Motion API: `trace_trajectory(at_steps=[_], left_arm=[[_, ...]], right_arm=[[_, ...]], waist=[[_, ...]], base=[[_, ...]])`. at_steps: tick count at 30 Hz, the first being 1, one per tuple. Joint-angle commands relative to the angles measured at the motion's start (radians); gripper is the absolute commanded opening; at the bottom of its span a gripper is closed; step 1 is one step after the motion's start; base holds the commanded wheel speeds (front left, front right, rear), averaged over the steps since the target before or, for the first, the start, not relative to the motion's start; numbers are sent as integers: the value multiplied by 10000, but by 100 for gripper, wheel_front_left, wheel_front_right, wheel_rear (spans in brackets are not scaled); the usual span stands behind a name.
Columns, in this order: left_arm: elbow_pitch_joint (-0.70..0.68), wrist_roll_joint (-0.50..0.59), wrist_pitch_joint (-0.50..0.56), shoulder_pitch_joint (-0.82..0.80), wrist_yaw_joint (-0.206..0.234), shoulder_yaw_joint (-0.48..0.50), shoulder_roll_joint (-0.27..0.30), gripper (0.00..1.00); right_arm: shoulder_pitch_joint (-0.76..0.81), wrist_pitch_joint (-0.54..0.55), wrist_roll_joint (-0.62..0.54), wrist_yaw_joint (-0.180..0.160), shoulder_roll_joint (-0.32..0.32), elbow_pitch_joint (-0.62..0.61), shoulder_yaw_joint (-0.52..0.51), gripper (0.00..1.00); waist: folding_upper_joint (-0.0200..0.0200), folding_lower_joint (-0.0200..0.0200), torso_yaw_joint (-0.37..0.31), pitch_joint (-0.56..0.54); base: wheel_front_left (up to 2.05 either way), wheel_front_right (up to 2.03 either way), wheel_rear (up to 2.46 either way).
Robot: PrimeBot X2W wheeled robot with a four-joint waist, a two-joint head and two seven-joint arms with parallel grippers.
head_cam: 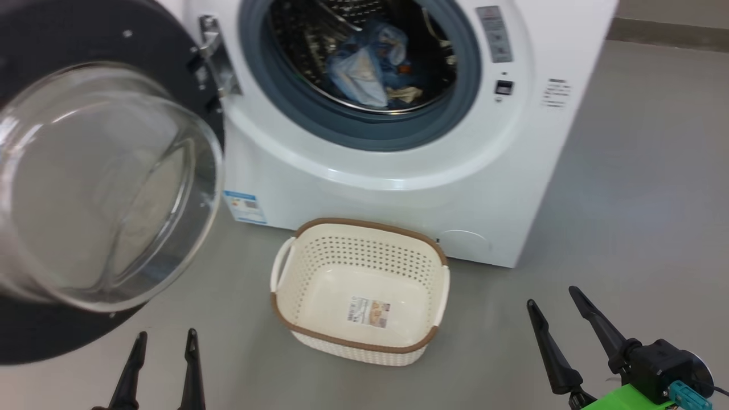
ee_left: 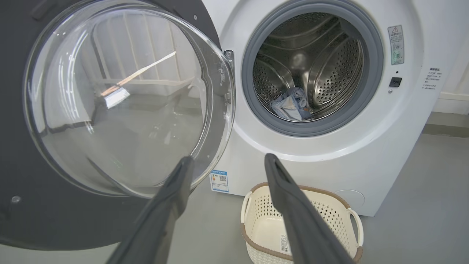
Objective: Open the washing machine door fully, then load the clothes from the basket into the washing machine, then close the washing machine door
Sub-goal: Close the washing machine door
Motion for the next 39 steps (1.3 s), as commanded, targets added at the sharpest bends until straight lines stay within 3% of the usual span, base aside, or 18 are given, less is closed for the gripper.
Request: trace_trajectory(at_steps=[1,11,30,31,33,34,35,39], left_arm=[[-255,129,-93,-244,-50,414,61,100],[-202,244,-93,-200,-281,571,-155,100],[-124,474,-93,-97,-576,845,-460,100],[-111,484,-93,-94,-588,857,-469,87],[-63,510,-93,-86,-611,868,-470,8],[-63,510,-93,-86,-611,868,-470,8],[-40,523,-93,-89,-621,876,-468,0],[20,546,-93,-87,-679,898,-462,0]], right_arm=[[-190,-6,-39,16,-124,-306,245,100],[-193,54,-47,16,-130,-374,358,100],[-154,17,-4,16,-185,-272,440,100],[-151,12,2,16,-180,-265,438,100],[-149,5,8,16,-176,-250,444,100],[-149,5,8,16,-176,-250,444,100],[-149,0,9,16,-170,-244,450,100],[-148,-21,8,16,-141,-221,455,100]], waist=[[0,0,933,-9],[0,0,1716,100],[0,0,1794,75],[0,0,1794,67],[0,0,1788,55],[0,0,1788,55],[0,0,1783,47],[0,0,1759,10]], base=[[0,0,0],[0,0,0],[0,0,0],[0,0,0],[0,0,0],[0,0,0],[0,0,0],[0,0,0]])
